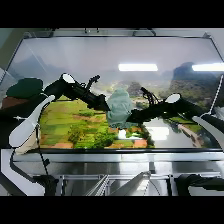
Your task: Fold the shirts.
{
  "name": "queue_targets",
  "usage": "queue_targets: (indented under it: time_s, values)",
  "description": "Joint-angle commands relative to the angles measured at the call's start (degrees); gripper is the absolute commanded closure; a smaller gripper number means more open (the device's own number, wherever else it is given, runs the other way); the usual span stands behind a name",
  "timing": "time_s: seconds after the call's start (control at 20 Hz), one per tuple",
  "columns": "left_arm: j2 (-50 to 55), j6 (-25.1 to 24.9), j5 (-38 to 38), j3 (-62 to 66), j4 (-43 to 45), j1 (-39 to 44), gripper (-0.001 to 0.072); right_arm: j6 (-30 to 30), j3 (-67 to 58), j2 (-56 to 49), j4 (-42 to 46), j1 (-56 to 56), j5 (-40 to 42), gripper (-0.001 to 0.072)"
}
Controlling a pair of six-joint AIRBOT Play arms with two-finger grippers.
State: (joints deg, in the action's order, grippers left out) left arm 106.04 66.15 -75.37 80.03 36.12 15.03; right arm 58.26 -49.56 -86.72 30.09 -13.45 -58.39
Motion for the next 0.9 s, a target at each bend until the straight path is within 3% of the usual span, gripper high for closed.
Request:
queue_targets:
  time_s: [0.0,0.3,0.4,0.55,0.85]
  values:
    - [-1.6,-0.1,-0.8,0.0,-0.2,-1.7,0.0691,-1.4,-0.1,0.8,-0.4,0.9,0.8,0.069]
    - [-16.6,0.5,-9.4,4.0,-1.3,-11.6,0.069,0.0,-12.0,15.6,-0.6,15.5,-4.9,0.069]
    - [-23.6,0.9,-9.4,9.3,-4.8,-15.6,0.069,0.0,-20.2,23.3,-2.8,21.5,-5.3,0.069]
    - [-31.8,2.6,-8.1,15.8,-2.8,-20.2,0.0687,0.0,-29.7,31.8,-2.7,27.7,-4.9,0.069]
    - [-37.5,3.3,-14.1,9.1,-1.2,-23.0,0.0686,0.2,-30.6,34.5,-1.2,29.6,-8.8,0.069]
